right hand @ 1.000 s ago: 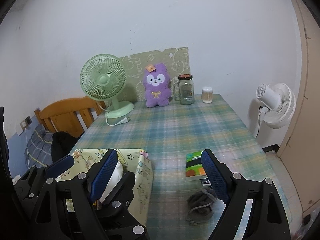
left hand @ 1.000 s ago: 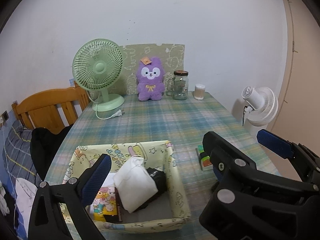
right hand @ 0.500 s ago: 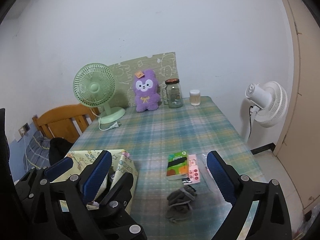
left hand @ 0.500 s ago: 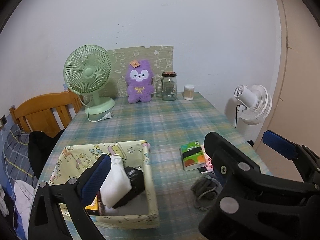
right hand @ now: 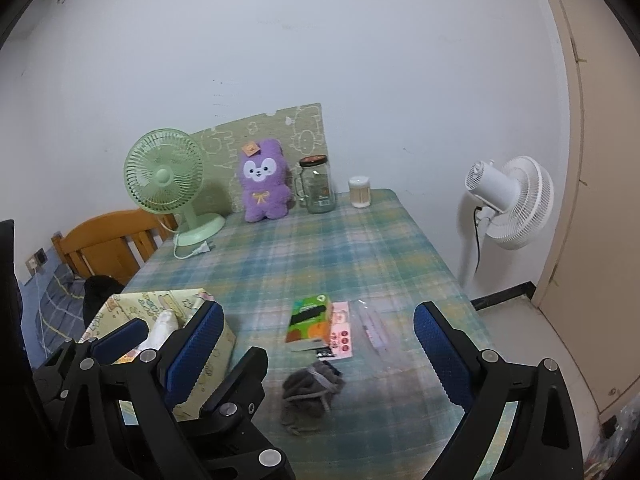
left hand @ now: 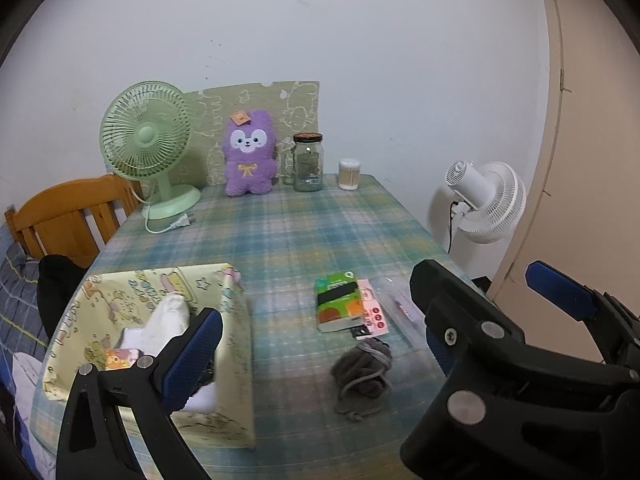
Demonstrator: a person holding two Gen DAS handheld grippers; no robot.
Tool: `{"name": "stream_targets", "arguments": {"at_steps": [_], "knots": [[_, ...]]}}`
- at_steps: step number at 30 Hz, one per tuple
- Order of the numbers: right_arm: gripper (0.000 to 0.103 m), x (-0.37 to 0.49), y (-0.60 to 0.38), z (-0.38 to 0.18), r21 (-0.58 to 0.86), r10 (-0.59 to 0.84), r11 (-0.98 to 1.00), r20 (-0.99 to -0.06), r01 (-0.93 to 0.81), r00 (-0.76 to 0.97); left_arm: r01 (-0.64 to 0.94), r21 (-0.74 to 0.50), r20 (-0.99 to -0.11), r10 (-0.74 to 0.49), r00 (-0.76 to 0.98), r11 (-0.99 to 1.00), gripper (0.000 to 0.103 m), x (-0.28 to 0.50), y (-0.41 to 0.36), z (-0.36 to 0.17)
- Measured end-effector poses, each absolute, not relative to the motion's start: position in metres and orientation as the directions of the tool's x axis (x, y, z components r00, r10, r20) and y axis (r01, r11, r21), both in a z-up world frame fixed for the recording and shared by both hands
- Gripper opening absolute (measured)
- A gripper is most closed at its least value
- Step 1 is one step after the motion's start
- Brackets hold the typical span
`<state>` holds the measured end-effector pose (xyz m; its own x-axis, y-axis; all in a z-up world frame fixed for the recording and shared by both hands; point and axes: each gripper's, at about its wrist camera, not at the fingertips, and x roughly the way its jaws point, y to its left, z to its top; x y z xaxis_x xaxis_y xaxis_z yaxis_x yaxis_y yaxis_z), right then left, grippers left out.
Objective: Organize soft objects
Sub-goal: 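Withdraw both tools from the box toward the grey pouch and straw pack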
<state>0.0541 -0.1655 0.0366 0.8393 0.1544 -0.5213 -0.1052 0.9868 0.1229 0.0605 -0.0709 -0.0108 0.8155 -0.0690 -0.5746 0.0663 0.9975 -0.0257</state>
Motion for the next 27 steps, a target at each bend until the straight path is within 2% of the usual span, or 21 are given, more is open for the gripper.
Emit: {"name": "stream_targets", "arguments": {"at_steps": [27], "knots": [[0.098, 0.073, -0.219, -0.019, 0.135, 0.088, 0.991, -0.602, -0.008, 0.793, 0.102, -0.017, -0.668, -0.087, 0.739, 0.995, 0.103, 0.087, -0.12, -0.066]]}}
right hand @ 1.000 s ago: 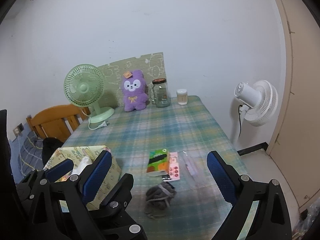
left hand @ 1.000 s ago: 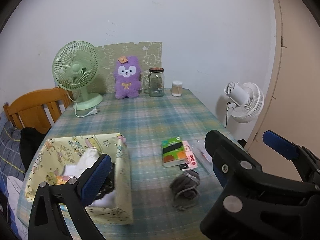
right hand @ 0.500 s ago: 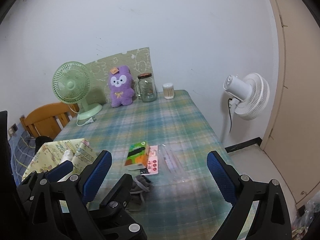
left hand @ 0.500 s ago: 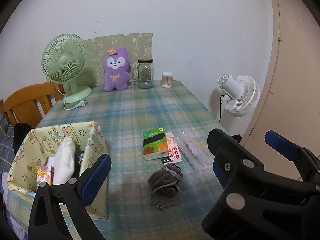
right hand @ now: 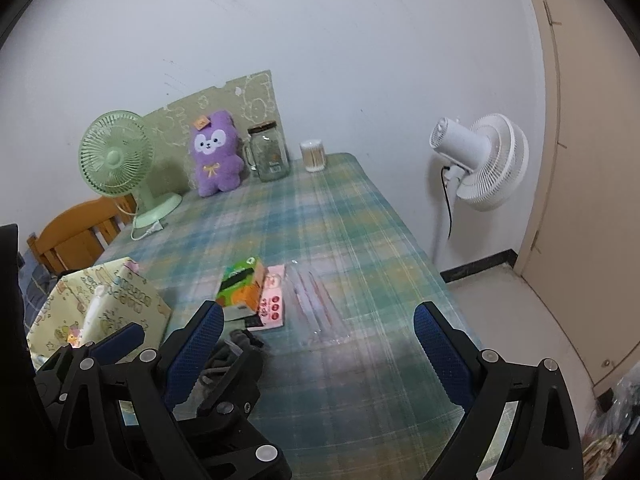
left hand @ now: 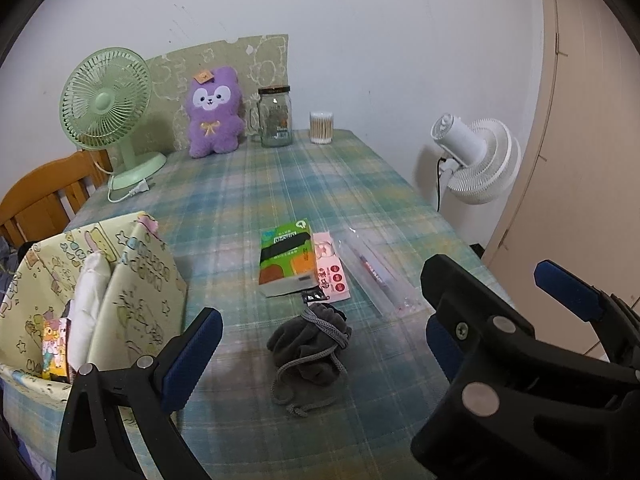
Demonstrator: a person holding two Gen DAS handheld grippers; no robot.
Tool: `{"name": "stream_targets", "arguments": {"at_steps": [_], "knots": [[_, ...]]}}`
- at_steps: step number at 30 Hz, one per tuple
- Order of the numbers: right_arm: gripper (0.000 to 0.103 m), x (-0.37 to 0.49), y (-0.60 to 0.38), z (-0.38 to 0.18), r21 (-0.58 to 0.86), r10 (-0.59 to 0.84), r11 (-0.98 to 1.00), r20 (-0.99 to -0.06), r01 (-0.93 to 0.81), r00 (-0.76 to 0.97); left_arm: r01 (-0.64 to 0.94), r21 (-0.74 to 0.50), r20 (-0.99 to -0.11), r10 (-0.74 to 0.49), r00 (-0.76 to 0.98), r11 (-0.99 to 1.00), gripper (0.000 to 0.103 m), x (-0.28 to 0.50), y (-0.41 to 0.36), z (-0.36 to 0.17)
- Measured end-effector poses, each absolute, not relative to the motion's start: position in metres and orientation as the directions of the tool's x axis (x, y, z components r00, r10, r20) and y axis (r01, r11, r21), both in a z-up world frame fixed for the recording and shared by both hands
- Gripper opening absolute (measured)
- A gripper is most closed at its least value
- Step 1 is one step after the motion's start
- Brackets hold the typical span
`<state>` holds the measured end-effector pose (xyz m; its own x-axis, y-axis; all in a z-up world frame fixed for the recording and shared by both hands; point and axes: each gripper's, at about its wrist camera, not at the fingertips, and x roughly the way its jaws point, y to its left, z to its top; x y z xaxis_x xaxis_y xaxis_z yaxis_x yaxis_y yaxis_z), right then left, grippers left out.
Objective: Organize soft objects
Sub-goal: 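Withdraw both tools from the box toward the grey pouch and straw pack, then grasp the grey drawstring pouch with the left tool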
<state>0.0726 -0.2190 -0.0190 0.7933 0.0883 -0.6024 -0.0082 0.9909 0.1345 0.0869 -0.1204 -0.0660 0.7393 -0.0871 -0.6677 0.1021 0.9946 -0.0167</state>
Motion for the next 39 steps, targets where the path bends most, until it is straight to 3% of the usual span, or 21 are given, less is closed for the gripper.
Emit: {"name": "stream_targets", "arguments": {"at_steps": [20, 25, 29, 31, 39], "knots": [[0.098, 0.105, -0.232, -0.072, 0.151, 0.081, 0.988, -0.684, 0.032, 0.725, 0.084, 0.023, -0.734, -0.04, 0.678, 0.996, 0.097, 0.113, -0.128, -0.118], [0.098, 0.111, -0.231, -0.081, 0.151, 0.086, 0.988, -0.702, 0.029, 0.707, 0.081, 0.015, -0.757, -0.042, 0.652, 0.997, 0.081, 0.119, -0.125, -0.13], [0.098, 0.114, -0.227, -0.086, 0.155, 0.099, 0.988, -0.708, 0.018, 0.699, 0.075, 0.018, -0.756, -0.035, 0.653, 0.997, 0.075, 0.119, -0.124, -0.132], [0.098, 0.116, -0.225, -0.087, 0.156, 0.105, 0.988, -0.71, 0.011, 0.696, 0.071, 0.018, -0.752, -0.034, 0.658, 0.997, 0.064, 0.119, -0.122, -0.13], [0.098, 0.126, -0.219, -0.083, 0.16, 0.113, 0.987, -0.702, 0.001, 0.703, 0.076, 0.012, -0.754, -0.041, 0.656, 0.997, 0.056, 0.123, -0.119, -0.129]]}}
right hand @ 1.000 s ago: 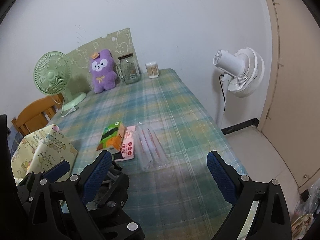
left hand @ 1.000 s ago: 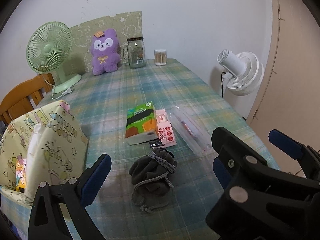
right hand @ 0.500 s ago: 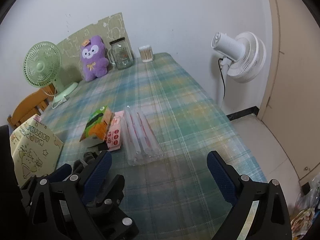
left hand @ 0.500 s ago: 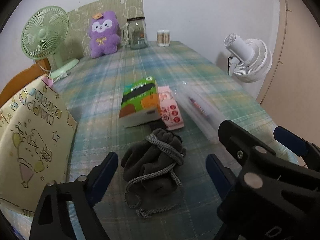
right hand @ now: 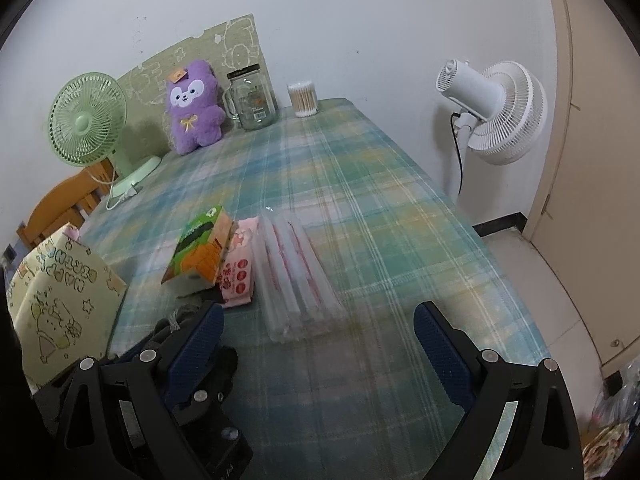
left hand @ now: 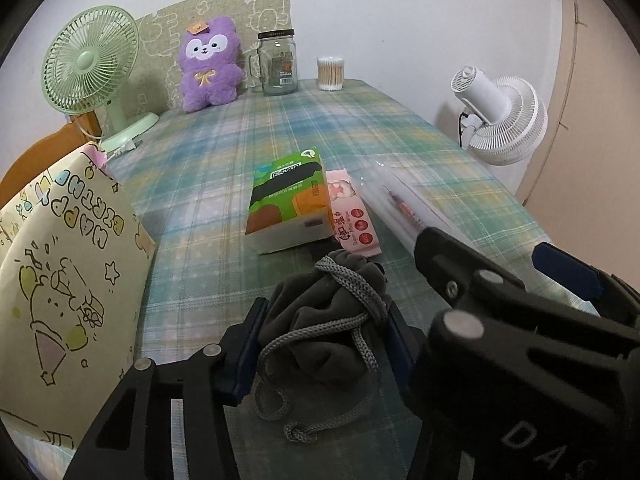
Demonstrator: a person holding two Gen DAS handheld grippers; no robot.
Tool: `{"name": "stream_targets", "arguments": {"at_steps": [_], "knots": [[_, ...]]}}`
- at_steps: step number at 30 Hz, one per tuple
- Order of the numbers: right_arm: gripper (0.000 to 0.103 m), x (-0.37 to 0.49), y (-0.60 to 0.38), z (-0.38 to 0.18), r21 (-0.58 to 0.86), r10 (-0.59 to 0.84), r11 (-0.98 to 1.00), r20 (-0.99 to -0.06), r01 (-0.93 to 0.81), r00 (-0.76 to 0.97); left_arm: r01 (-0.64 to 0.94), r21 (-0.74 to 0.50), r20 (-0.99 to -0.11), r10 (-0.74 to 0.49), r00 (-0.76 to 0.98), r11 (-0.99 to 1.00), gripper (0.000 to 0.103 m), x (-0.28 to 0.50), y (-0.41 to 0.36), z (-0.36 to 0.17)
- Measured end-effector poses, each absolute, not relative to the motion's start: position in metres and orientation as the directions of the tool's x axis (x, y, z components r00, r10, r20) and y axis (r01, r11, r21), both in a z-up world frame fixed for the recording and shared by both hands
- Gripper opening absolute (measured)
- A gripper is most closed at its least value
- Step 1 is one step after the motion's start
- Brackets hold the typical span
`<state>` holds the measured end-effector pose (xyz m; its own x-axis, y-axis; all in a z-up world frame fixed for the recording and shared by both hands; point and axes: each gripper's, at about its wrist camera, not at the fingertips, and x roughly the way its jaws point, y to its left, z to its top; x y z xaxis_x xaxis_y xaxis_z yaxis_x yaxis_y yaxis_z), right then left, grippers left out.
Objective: Organize soft objects
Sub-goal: 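Grasp the grey drawstring pouch with the left tool, then grasp the clear plastic straw pack with the right tool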
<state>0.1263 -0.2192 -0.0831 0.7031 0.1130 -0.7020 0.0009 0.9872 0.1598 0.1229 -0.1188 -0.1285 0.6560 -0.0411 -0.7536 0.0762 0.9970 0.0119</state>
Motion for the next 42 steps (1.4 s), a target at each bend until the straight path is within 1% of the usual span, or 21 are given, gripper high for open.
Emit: {"name": "stream_targets", "arguments": {"at_steps": [13, 24, 32, 33, 35, 36, 37, 38, 42], "knots": [[0.098, 0.146, -0.21, -0.08, 0.144, 0.114, 0.989, -0.694, -0.018, 0.711, 0.054, 0.023, -0.728, -0.02, 0.685, 0.998, 0.055, 0.147, -0.114, -0.118], [0.097, 0.168, -0.203, -0.077, 0.127, 0.109, 0.992, -0.692, -0.028, 0.714, 0.028, -0.022, -0.742, -0.035, 0.669, 0.999, 0.054, 0.164, -0.106, -0.119], [0.081, 0.18, -0.196, -0.088, 0.115, 0.117, 0.992, -0.73, -0.048, 0.673, 0.019, -0.019, -0.755, -0.027, 0.656, 1.0, 0.054, 0.169, -0.104, -0.125], [0.076, 0.181, -0.196, -0.089, 0.115, 0.117, 0.992, -0.736, -0.048, 0.667, 0.02, -0.017, -0.755, -0.026, 0.655, 1.0, 0.054, 0.169, -0.104, -0.126], [0.059, 0.183, -0.195, -0.091, 0.114, 0.118, 0.992, -0.748, -0.049, 0.653, 0.023, -0.014, -0.757, -0.026, 0.653, 1.0, 0.054, 0.169, -0.104, -0.126], [0.054, 0.183, -0.194, -0.092, 0.112, 0.118, 0.992, -0.751, -0.051, 0.649, 0.024, -0.012, -0.758, -0.025, 0.652, 1.0, 0.054, 0.168, -0.104, -0.126], [0.044, 0.183, -0.193, -0.093, 0.109, 0.117, 0.993, -0.755, -0.053, 0.645, 0.026, -0.009, -0.758, -0.024, 0.652, 1.0, 0.054, 0.168, -0.105, -0.126], [0.037, 0.184, -0.193, -0.094, 0.107, 0.117, 0.993, -0.76, -0.054, 0.639, 0.029, -0.006, -0.758, -0.023, 0.652, 1.0, 0.054, 0.167, -0.105, -0.126], [0.032, 0.181, -0.193, -0.093, 0.094, 0.106, 0.994, -0.76, -0.053, 0.641, 0.035, -0.004, -0.755, -0.026, 0.656, 0.999, 0.054, 0.164, -0.107, -0.125]]}}
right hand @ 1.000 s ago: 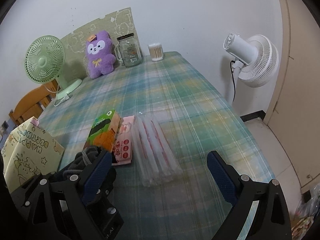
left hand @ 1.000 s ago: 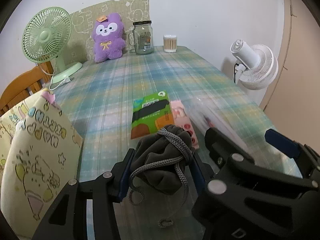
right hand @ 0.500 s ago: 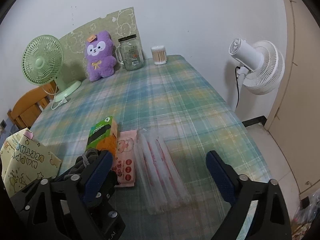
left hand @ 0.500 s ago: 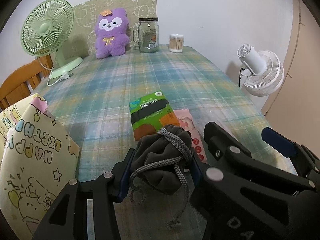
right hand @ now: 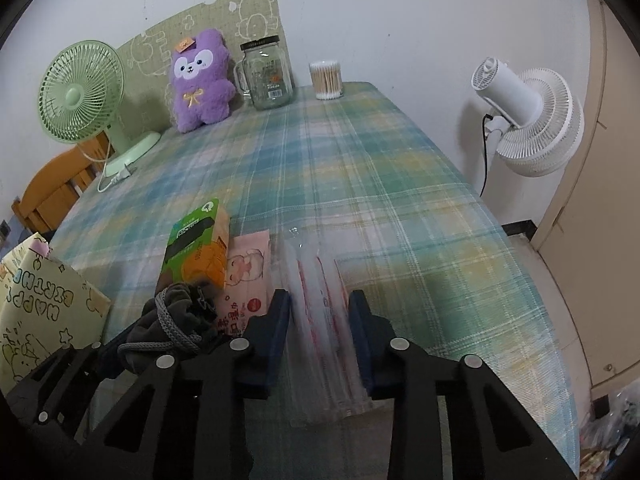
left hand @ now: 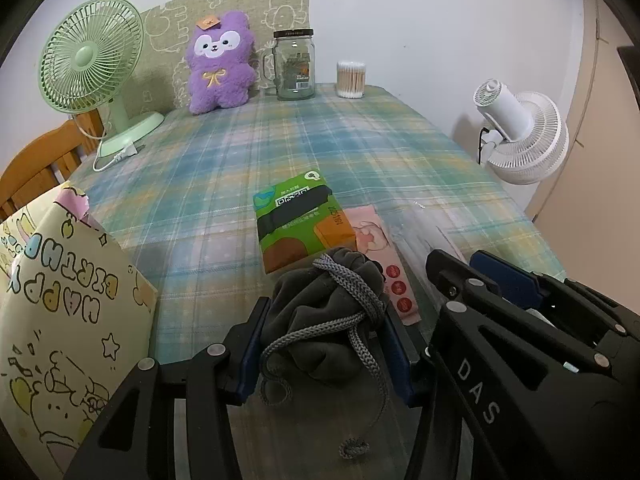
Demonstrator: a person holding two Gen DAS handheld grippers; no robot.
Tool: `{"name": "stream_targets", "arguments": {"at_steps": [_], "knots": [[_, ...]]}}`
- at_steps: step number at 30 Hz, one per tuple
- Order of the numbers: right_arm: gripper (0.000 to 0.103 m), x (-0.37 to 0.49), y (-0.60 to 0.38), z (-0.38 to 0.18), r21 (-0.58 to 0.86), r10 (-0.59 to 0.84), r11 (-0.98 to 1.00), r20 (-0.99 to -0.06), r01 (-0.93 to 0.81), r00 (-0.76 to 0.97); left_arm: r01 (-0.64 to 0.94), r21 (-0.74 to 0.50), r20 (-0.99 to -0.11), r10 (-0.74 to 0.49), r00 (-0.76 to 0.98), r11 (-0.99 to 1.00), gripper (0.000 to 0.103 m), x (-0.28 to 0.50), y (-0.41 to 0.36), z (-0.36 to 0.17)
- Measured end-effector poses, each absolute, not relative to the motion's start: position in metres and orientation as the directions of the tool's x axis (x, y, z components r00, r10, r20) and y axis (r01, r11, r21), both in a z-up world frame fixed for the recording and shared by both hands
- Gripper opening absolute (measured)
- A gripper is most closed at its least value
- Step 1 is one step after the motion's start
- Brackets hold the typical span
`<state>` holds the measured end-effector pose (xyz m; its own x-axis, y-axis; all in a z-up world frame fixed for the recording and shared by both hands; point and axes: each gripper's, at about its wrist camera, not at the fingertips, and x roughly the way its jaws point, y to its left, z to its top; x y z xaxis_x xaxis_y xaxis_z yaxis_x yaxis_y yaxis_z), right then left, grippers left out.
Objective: Organize soft objects
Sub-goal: 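Grasp the clear plastic straw pack with the right tool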
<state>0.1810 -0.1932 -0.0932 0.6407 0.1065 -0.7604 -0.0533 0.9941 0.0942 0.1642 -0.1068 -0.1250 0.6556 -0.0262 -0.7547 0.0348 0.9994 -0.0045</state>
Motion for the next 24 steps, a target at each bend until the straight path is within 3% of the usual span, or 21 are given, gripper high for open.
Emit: {"name": "stream_targets", "arguments": {"at_steps": [14, 24], "knots": [[0.015, 0.155, -0.201, -0.08, 0.099, 0.095, 0.995, -0.744, -0.032, 0.661, 0.034, 0.001, -0.743, -0.022, 0.669, 0.999, 0.053, 0.147, -0.111, -0.117], [0.015, 0.138, -0.204, -0.07, 0.105, 0.108, 0.993, -0.729, -0.045, 0.676, 0.038, -0.001, -0.738, -0.027, 0.674, 0.999, 0.053, 0.135, -0.114, -0.112]]}}
